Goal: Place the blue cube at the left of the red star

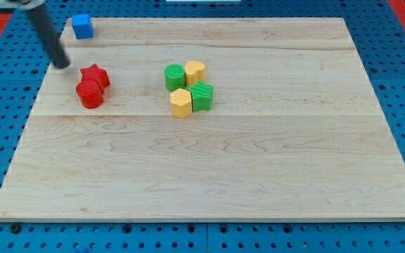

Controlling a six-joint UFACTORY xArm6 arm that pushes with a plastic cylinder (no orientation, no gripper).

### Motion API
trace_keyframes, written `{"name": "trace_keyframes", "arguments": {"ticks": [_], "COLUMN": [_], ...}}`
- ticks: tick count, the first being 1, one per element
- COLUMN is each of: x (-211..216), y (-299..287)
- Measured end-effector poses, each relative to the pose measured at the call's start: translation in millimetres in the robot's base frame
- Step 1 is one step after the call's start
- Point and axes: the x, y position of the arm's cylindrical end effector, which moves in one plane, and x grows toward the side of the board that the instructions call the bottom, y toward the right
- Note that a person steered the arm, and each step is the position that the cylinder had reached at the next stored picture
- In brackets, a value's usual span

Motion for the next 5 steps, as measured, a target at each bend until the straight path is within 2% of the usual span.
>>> {"name": "trace_keyframes", "arguments": {"ticks": [1,2,3,5], "x": [-39.7,-86.0,-102.0,-102.0], "y": [56.7,60.0,44.3,27.3]}}
